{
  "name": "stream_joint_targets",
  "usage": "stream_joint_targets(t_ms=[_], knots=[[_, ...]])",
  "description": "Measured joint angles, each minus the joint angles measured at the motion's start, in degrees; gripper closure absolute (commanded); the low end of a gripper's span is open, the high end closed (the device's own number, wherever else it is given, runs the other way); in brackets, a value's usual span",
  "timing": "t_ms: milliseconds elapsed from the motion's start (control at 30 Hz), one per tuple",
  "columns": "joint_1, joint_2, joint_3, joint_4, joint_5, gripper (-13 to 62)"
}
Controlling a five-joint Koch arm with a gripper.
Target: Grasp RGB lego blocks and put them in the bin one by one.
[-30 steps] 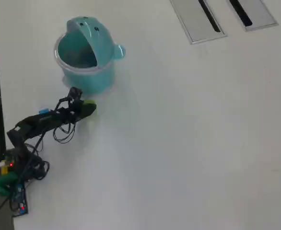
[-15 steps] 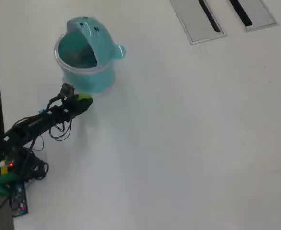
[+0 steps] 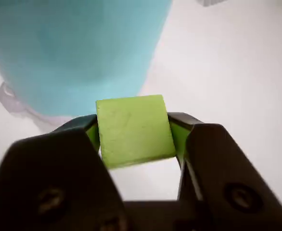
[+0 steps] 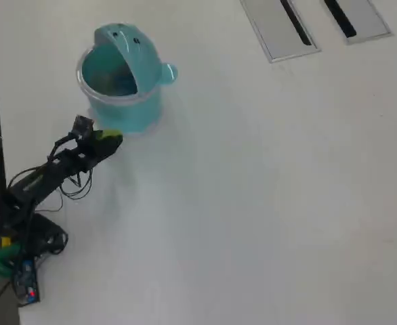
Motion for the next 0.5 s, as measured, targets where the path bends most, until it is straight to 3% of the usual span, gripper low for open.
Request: stream_joint_targets(t_ms=[67, 267, 300, 500], knots=[[-1.1, 1.5, -3.5, 4.7, 0.0, 42.4], [-6.4, 1.6, -15.7, 9.0, 1.2, 42.5], [-8.5, 0.3, -20.1, 9.1, 2.7, 46.9], [-12.1, -6.0, -34.0, 10.5, 3.9, 46.9]])
